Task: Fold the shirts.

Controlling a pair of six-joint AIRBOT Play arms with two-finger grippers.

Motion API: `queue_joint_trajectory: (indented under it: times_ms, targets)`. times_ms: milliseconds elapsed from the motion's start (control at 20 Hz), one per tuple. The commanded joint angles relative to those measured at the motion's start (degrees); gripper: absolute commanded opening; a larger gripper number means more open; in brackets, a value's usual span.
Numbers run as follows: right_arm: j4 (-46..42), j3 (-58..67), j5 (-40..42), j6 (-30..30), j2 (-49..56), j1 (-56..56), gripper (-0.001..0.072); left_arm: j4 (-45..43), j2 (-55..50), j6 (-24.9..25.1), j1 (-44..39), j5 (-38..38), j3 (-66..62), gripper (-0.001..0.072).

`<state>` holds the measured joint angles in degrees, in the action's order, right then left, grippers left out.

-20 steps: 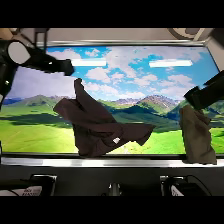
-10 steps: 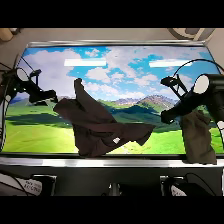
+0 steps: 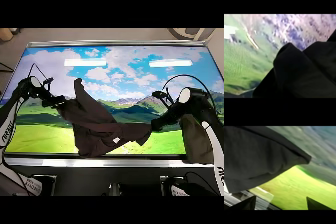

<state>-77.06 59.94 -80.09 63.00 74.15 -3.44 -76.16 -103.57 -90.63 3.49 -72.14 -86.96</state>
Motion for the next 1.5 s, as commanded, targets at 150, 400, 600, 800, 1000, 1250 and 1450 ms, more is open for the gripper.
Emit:
queue_joint_trajectory:
  times_ms: [150, 400, 600, 800, 1000, 1250, 1450]
  targets:
    - [13.66, -9.38, 11.74, -1.18, 1.51, -0.04, 0.0714, 0.35, 4.09, 2.47, -0.24, 0.42, -0.04, 0.0026]
    - [23.08, -9.44, 14.82, -3.30, 7.48, -0.04, 0.0537, 0.35, 8.85, 3.67, -2.62, 0.42, -0.04, 0.0026]
    - [22.93, -3.76, 16.61, -8.55, 4.11, 0.83, 0.0026, 0.37, 16.68, 3.65, -3.93, 4.81, -1.42, 0.0026]
    - [5.73, 20.00, 16.81, -8.85, -8.52, 1.86, 0.0026, 0.22, 32.28, 3.63, -3.54, 11.93, -14.10, 0.0025]
    - [-5.09, 42.40, 23.43, -8.17, -22.97, 1.88, 0.0026, 0.07, 48.33, 0.26, -2.86, 18.05, -25.18, 0.0025]
    - [-5.57, 44.50, 24.57, -5.68, -33.53, 1.88, 0.0026, 0.04, 60.52, -3.93, -3.21, 16.59, -25.27, 0.0025]
    - [-7.23, 44.50, 24.57, -5.70, -34.21, 1.88, 0.0026, -3.56, 60.59, -3.91, -3.21, 7.89, -25.00, 0.0025]
